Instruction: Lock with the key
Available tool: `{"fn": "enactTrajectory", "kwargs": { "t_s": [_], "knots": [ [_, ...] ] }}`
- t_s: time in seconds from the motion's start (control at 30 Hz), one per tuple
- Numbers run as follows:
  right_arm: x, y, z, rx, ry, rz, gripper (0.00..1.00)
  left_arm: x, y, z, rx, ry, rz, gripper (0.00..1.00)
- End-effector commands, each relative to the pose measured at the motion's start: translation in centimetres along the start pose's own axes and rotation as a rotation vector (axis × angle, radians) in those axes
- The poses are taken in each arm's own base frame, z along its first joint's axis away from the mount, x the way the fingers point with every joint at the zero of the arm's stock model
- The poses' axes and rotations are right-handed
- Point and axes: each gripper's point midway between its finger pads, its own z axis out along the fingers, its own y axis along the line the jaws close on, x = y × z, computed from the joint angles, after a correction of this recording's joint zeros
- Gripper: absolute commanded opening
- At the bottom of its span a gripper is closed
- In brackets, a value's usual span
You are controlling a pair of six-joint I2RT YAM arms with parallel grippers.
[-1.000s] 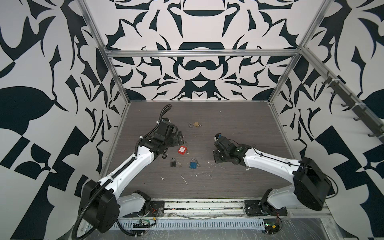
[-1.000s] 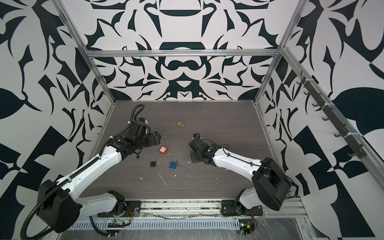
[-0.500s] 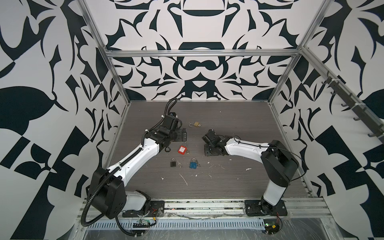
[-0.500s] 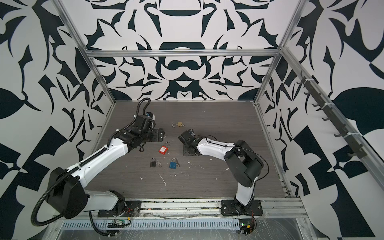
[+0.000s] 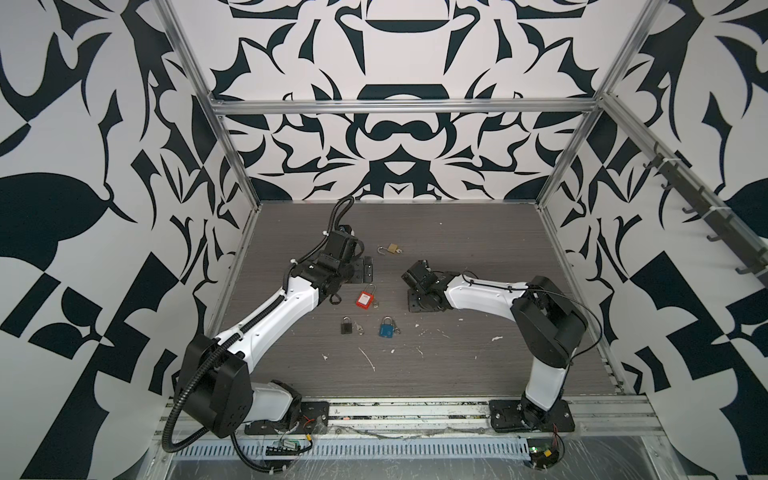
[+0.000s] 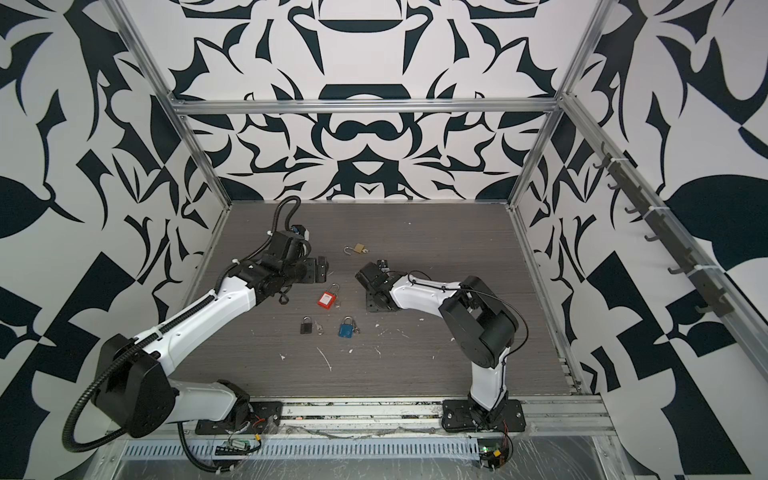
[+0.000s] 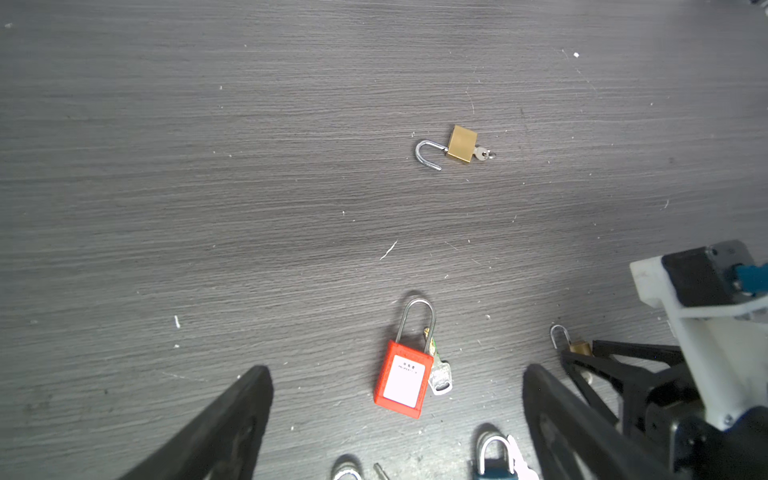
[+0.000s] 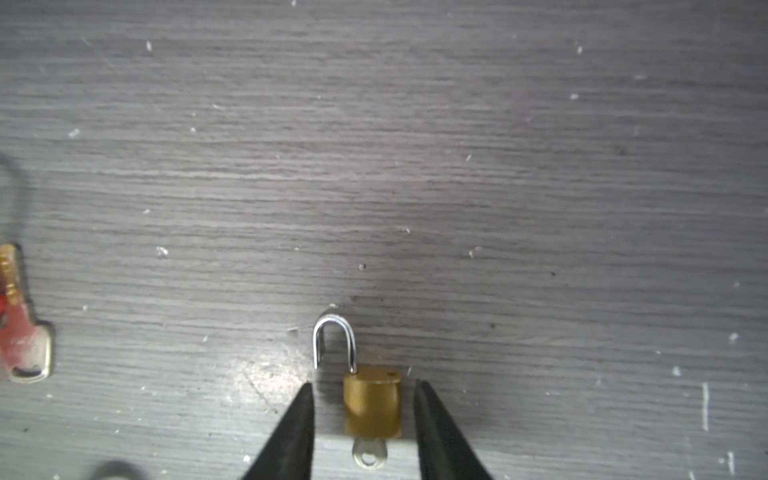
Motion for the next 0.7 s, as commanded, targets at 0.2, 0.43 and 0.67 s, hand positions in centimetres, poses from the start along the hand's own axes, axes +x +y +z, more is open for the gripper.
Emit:
{"fn": "enactTrajectory", "kwargs": {
  "t_s": [0.2, 0.43, 0.67],
  "knots": [
    [-4.4, -5.0, -6.7, 0.022, -0.266, 0.093, 0.66, -0.3, -4.5, -0.3, 0.038, 0.006, -0.130, 0.87],
    [-3.0, -12.8, -10.6, 0.220, -0.400, 0.203, 0.96, 3.6, -11.5, 2.2, 0.038, 0.172, -0.173, 0.82],
    [-1.3, -16.6, -12.5, 0.294, -0.455, 0.307, 0.99, 7.6, -14.3, 5.4, -0.092, 0.421, -0.310, 0.76]
  ]
}}
